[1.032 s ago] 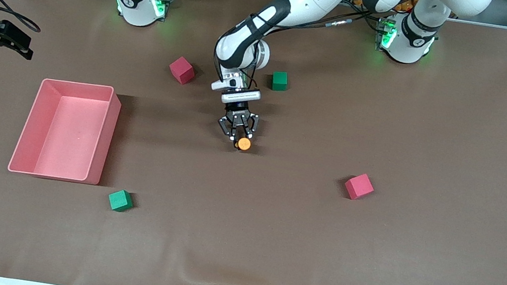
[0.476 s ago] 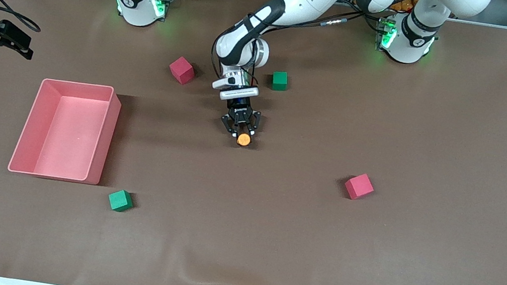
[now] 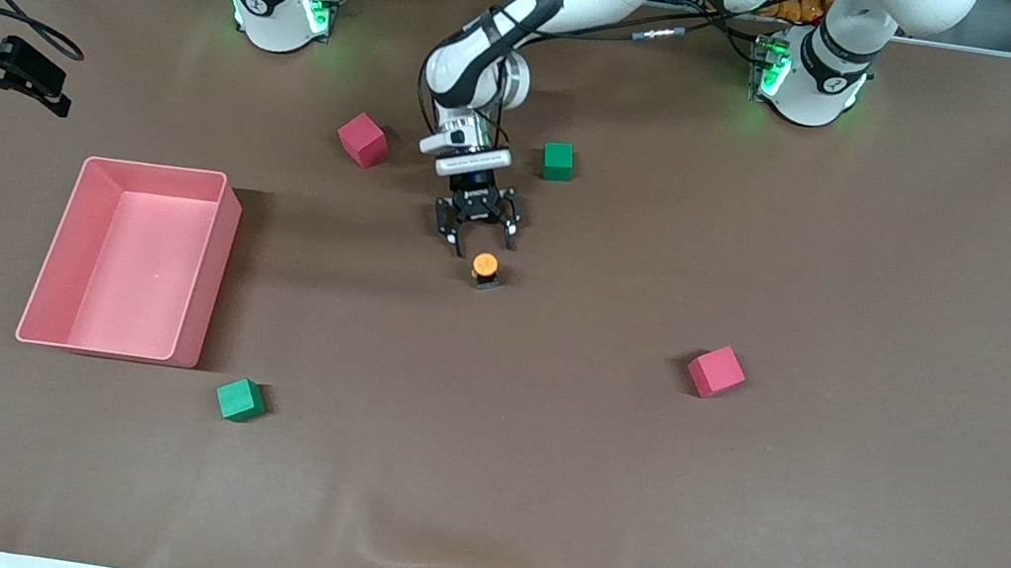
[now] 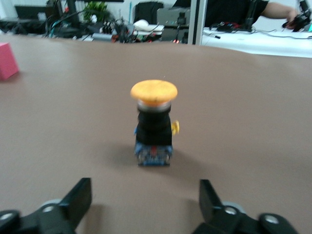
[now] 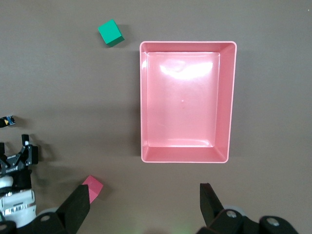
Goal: Place and upright button with both arms
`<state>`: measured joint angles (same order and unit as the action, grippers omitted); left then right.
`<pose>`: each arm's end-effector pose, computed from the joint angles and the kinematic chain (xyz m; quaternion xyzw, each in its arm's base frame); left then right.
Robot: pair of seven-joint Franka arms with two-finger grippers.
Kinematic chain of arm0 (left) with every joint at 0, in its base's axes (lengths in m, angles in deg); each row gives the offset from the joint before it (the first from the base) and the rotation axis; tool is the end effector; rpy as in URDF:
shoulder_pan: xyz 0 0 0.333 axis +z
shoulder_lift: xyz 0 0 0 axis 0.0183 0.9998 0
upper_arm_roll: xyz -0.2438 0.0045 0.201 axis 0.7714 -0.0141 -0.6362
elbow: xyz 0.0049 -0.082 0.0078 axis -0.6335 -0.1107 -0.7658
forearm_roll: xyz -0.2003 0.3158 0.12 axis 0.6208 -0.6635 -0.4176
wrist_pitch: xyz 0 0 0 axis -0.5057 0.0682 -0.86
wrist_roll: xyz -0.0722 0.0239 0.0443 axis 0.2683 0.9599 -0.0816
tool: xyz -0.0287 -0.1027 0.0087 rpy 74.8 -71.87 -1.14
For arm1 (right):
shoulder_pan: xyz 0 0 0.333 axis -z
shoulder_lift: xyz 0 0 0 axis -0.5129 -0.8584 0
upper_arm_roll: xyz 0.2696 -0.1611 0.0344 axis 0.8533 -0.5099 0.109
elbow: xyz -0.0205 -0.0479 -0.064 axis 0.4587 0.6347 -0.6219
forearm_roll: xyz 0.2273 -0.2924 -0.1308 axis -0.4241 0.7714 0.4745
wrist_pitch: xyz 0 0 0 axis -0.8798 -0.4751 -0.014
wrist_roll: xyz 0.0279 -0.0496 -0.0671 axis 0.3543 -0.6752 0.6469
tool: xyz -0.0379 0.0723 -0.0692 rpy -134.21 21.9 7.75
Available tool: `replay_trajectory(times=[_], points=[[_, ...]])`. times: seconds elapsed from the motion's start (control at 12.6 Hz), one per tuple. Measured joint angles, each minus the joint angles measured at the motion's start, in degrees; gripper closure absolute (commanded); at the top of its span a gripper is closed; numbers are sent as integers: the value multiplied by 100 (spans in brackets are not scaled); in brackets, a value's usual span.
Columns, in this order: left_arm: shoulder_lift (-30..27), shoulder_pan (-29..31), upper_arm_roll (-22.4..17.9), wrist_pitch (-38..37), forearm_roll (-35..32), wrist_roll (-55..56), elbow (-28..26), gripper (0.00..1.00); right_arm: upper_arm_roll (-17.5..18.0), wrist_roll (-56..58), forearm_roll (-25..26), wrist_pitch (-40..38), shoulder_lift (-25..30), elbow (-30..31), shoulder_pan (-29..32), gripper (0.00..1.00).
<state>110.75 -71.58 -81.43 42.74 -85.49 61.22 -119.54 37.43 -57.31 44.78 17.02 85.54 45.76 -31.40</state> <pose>0.2610 -0.6407 0.0799 -0.8339 -0.1518 -0.5248 0.0777 0.5366 -0.0050 0.6265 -0.9994 -0.0144 0.0311 0.0106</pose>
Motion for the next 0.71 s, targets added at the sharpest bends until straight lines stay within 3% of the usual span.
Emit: replay_trajectory(times=[0.24, 0.48, 0.71], points=[[-364, -58, 85, -25, 863, -333, 53, 0, -6, -2, 0, 0, 0, 1, 2, 0], [-758, -42, 275, -25, 1259, -378, 83, 0, -9, -3, -1, 0, 0, 4, 3, 0], [-1148, -29, 329, -27, 2264, -963, 367, 0, -11, -4, -1, -1, 0, 7, 3, 0]])
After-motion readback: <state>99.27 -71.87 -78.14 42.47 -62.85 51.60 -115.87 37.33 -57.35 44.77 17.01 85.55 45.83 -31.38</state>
